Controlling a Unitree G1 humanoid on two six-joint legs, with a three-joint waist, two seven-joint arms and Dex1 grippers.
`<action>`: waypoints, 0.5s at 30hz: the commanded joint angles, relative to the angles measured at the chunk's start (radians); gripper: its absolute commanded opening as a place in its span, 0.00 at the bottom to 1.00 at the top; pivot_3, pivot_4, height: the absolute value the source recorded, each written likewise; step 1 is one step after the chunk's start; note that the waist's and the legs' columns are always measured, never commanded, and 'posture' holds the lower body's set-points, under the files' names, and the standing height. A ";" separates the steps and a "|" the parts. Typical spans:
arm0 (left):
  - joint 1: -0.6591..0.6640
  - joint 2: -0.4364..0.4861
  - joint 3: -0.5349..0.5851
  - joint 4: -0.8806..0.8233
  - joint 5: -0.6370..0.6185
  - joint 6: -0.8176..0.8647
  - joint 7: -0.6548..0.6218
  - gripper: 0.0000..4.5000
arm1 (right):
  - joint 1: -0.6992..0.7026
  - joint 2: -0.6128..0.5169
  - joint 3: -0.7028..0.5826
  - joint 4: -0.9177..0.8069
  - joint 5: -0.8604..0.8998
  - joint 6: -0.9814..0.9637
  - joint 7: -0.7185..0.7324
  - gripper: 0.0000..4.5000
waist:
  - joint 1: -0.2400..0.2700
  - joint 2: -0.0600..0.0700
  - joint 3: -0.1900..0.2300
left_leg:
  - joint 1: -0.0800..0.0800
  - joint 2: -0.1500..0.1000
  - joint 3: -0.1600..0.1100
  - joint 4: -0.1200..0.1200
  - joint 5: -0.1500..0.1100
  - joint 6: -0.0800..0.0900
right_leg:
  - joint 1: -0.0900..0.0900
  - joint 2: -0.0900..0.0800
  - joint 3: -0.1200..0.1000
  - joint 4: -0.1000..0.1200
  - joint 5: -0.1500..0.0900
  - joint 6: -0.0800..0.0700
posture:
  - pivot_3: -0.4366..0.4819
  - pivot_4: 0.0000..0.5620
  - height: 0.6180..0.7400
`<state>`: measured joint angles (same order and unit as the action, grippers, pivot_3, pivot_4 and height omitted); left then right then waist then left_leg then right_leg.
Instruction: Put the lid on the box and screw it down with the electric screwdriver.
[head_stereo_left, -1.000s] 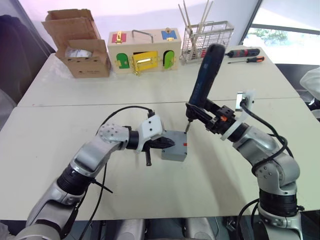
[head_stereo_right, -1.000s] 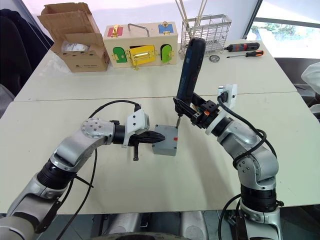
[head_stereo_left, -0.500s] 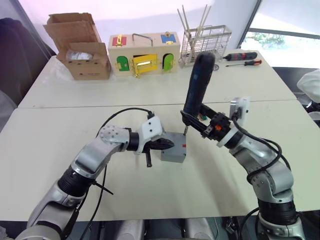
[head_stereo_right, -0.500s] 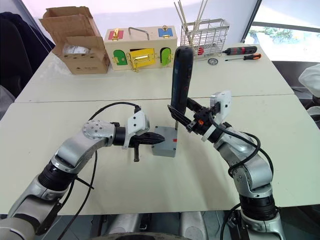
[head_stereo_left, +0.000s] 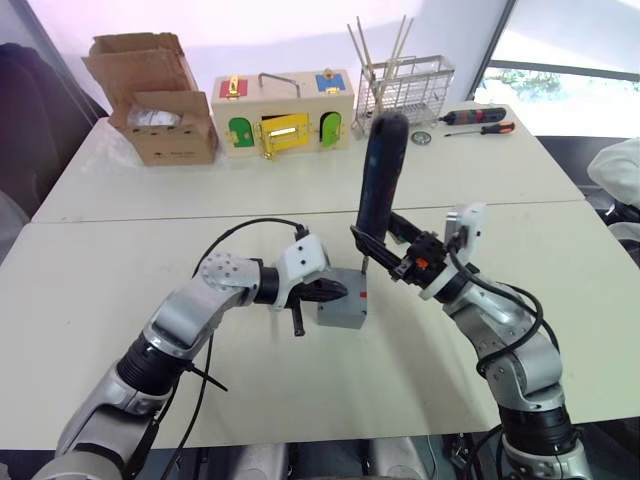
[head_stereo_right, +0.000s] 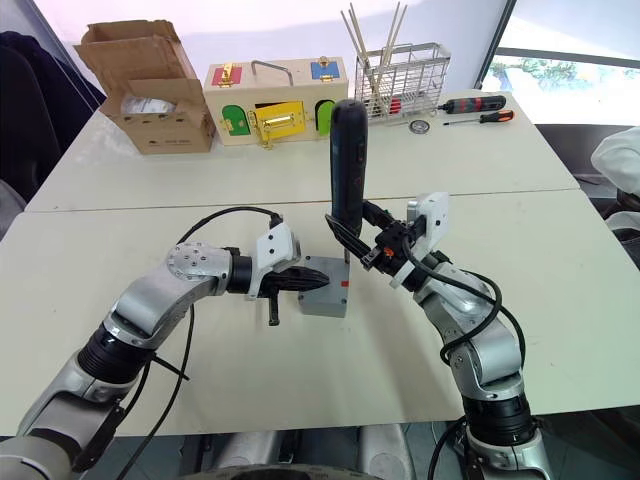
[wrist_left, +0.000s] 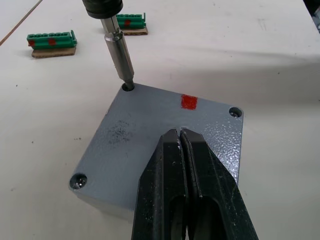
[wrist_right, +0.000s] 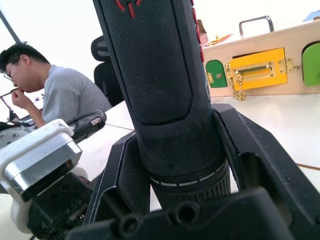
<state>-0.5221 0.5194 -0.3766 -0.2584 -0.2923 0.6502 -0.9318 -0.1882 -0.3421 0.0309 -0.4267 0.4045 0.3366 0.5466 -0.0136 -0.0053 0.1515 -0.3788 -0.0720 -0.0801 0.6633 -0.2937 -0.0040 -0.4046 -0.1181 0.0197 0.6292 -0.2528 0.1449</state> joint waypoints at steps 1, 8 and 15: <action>0.011 0.011 -0.005 -0.024 0.005 0.008 -0.006 0.00 | 0.063 -0.011 0.061 0.074 -0.040 0.016 0.021 0.39 | 0.000 0.000 0.000 | 0.002 0.000 0.000 -0.001 0.000 0.000 | 0.002 0.000 0.000 0.000 0.000 0.000 | 0.48 0.27 0.92; 0.020 0.027 -0.011 -0.031 0.009 0.017 -0.012 0.00 | 0.082 -0.022 0.082 0.088 -0.084 -0.021 0.030 0.39 | 0.001 -0.001 -0.003 | 0.005 0.001 -0.001 -0.001 -0.001 0.001 | 0.006 0.000 0.000 -0.001 -0.002 0.000 | 0.48 0.27 0.92; 0.028 0.037 -0.010 -0.046 0.012 0.021 -0.014 0.00 | 0.106 -0.033 0.094 0.109 -0.108 -0.043 0.040 0.39 | 0.002 -0.004 -0.007 | 0.006 0.001 -0.002 -0.001 -0.001 0.001 | 0.007 -0.001 0.000 -0.001 -0.002 0.000 | 0.48 0.27 0.92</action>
<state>-0.5033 0.5451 -0.3785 -0.2868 -0.2910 0.6666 -0.9413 -0.1471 -0.3567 0.0664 -0.4244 0.3258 0.2368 0.5590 -0.0114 -0.0089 0.1448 -0.3731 -0.0710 -0.0818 0.6622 -0.2944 -0.0033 -0.3976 -0.1186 0.0195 0.6275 -0.2550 0.1449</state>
